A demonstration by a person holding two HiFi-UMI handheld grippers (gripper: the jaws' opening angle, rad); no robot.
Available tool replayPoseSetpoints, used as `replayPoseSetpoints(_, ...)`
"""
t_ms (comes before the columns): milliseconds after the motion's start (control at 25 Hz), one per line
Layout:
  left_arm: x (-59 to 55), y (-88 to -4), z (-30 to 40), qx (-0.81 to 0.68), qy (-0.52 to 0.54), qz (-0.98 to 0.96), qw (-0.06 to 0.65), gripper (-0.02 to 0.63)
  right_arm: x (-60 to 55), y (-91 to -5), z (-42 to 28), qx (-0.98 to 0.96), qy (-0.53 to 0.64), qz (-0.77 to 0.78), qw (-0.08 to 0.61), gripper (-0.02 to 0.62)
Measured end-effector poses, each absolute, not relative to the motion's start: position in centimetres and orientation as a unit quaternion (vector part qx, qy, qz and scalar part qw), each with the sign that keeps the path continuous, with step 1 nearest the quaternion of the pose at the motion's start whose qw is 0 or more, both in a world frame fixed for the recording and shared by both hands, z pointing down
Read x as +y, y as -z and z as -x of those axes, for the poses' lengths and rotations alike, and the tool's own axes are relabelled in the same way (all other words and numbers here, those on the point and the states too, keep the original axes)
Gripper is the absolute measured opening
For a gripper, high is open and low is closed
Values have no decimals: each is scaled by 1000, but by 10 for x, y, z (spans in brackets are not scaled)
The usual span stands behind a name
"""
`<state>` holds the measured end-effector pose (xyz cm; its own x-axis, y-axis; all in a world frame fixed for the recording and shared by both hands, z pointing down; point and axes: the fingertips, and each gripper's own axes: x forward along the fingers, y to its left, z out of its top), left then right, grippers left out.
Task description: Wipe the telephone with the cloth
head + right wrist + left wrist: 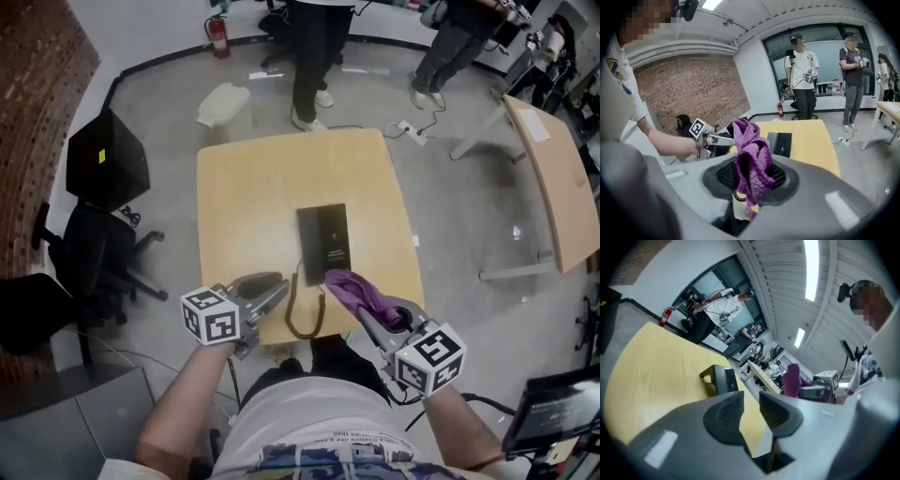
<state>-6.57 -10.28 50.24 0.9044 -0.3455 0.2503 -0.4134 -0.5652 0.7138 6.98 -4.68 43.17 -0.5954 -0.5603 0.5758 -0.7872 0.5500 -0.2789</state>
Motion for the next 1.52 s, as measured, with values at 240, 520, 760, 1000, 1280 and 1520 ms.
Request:
replayPoseSetpoints(240, -138, -549, 48, -224, -75, -861, 450, 124, -61, -443, -76, -848, -289, -384, 223, 86)
replayPoseSetpoints(520, -170, -589, 39, -225, -89, -838, 489, 170, -78, -456, -82, -840, -311, -380, 231, 86)
replayPoseSetpoints(760, -172, -602, 22, -211, -97, -830, 506, 187, -85, -462, -93, -833, -325, -383, 233, 85)
replayPoseSetpoints(1000, -172, -606, 12, -199, -95, -825, 521, 164, -88, -466, -100, -826, -336, -386, 237, 85)
replayPoseSetpoints(1280, -171, -602, 13, -218, -105, -820, 519, 133, -89, -469, -105, -824, -340, -387, 236, 86)
replayPoseSetpoints(1520, -167, -597, 14, -231, -109, -817, 518, 106, -89, -471, -102, -826, -339, -385, 234, 85)
